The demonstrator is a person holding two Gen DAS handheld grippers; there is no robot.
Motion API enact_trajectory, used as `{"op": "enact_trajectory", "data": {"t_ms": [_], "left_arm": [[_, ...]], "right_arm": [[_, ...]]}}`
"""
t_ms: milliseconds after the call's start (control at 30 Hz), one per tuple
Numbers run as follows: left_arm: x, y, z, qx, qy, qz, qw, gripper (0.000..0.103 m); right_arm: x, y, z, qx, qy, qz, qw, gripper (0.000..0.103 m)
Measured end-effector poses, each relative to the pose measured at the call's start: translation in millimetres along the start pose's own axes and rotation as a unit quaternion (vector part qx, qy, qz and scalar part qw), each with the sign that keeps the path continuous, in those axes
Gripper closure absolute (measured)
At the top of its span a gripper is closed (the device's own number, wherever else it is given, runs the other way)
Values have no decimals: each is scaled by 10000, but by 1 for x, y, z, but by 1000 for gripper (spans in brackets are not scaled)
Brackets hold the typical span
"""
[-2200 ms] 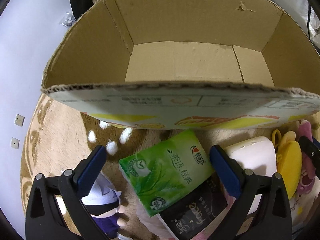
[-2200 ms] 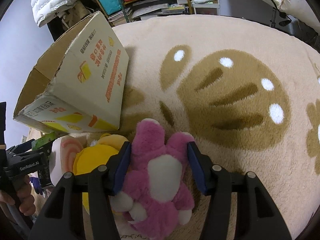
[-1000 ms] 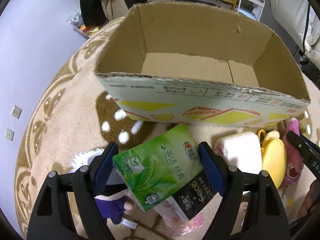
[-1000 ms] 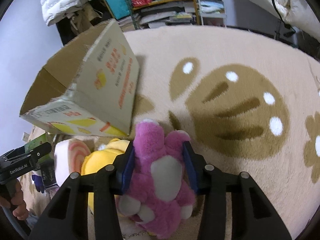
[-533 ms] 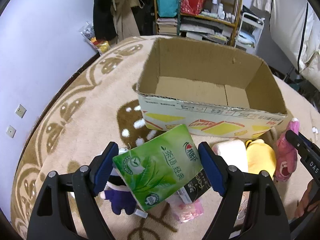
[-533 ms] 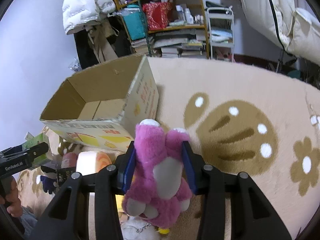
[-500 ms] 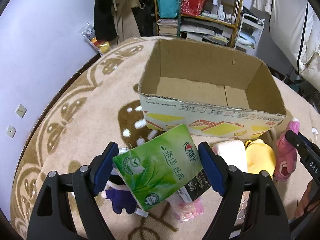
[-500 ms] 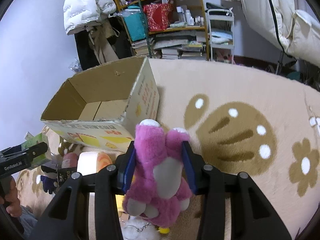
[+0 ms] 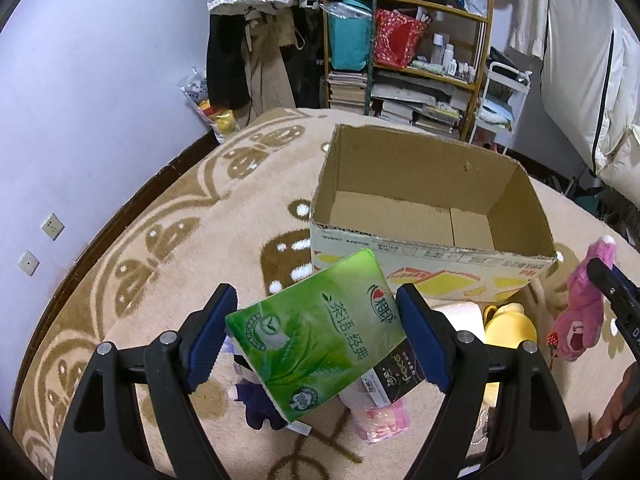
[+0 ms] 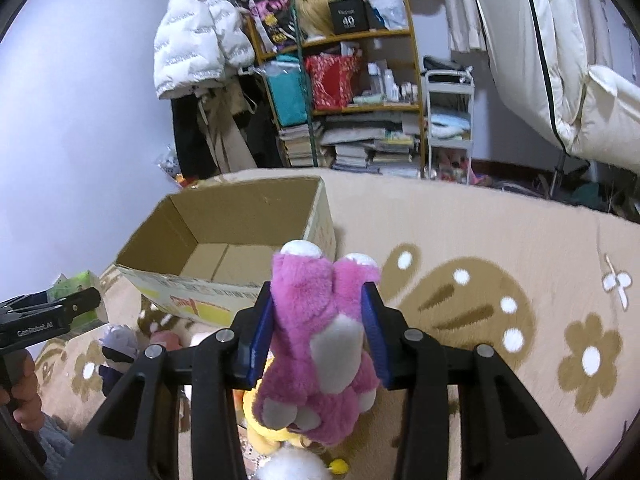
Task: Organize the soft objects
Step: 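Lift the green tissue pack over the box while the right tool carries the pink bear there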
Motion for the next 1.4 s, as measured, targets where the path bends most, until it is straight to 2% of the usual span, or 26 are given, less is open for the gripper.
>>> {"op": "enact_trajectory", "data": {"t_ms": [33, 67, 200, 333, 600, 833, 1100, 1400], "left_arm": [[0, 1, 3, 62, 6, 15, 10000, 22], [-1, 2, 5, 130, 10, 12, 9999, 22], [0, 9, 15, 404, 16, -26, 9992, 22], [0, 15, 17, 512, -27, -1, 9987, 22], [9, 38, 22, 891, 20, -218, 9958, 22], [11, 62, 18, 1116, 104, -280, 9933, 22], [18, 83, 2, 1088, 41, -442, 9931, 22], [30, 86, -27, 891, -81, -556, 9944, 22]], "right_arm": [[-1, 3, 4, 62, 41, 15, 10000, 78], [-4, 7, 7, 116, 52, 45, 9999, 81], [-13, 14, 12, 267, 164, 188, 9993, 82], [-16, 15, 15, 318, 206, 167, 9991, 82], [-20, 53, 33, 853, 406, 50, 9955, 82], [-35, 80, 33, 1206, 598, 115, 9908, 82], [-48, 97, 18, 1371, 816, 127, 9871, 82], [-57, 85, -15, 1071, 1020, 237, 9887, 82]]}}
Point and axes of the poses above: each gripper's, at about its wrist camera, not at the fingertips, and z roughly against the way its jaws point, x to its right, y to its top, the point moved 2 cm from there along -z, roughly the way its jaws point, and after that the axes turned 13 degrees about -y, right-handed, at the moved point
